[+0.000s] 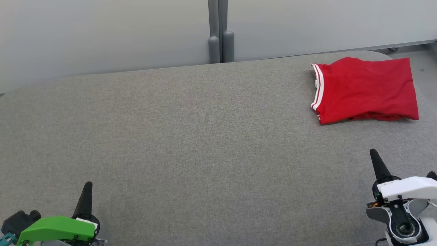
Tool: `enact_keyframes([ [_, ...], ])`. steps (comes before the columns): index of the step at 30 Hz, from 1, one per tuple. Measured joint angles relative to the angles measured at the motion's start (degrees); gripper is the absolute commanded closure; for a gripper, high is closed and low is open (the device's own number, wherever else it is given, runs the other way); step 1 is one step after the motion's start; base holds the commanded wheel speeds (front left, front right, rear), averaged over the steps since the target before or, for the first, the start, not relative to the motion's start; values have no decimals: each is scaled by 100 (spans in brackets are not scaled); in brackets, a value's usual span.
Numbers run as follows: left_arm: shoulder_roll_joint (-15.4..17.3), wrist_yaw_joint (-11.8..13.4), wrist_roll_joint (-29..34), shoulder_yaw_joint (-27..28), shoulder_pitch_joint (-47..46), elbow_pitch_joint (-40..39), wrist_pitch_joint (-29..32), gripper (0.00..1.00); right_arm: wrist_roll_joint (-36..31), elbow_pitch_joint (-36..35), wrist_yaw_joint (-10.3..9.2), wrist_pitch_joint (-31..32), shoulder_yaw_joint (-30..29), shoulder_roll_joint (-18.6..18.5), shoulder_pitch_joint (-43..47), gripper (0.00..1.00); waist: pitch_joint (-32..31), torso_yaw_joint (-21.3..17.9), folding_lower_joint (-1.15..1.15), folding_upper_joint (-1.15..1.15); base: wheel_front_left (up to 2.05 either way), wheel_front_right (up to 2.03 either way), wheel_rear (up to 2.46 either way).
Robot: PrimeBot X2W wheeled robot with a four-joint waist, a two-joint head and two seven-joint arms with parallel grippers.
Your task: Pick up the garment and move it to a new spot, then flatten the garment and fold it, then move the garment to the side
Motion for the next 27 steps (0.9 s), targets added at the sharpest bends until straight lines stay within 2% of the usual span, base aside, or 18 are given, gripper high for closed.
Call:
enact_keyframes([
  [27, -254, -387, -1691, 371, -319, 220, 477, 100, 1782, 47, 304, 483, -519, 360, -176, 100, -25, 1, 0, 0, 0, 0, 0],
])
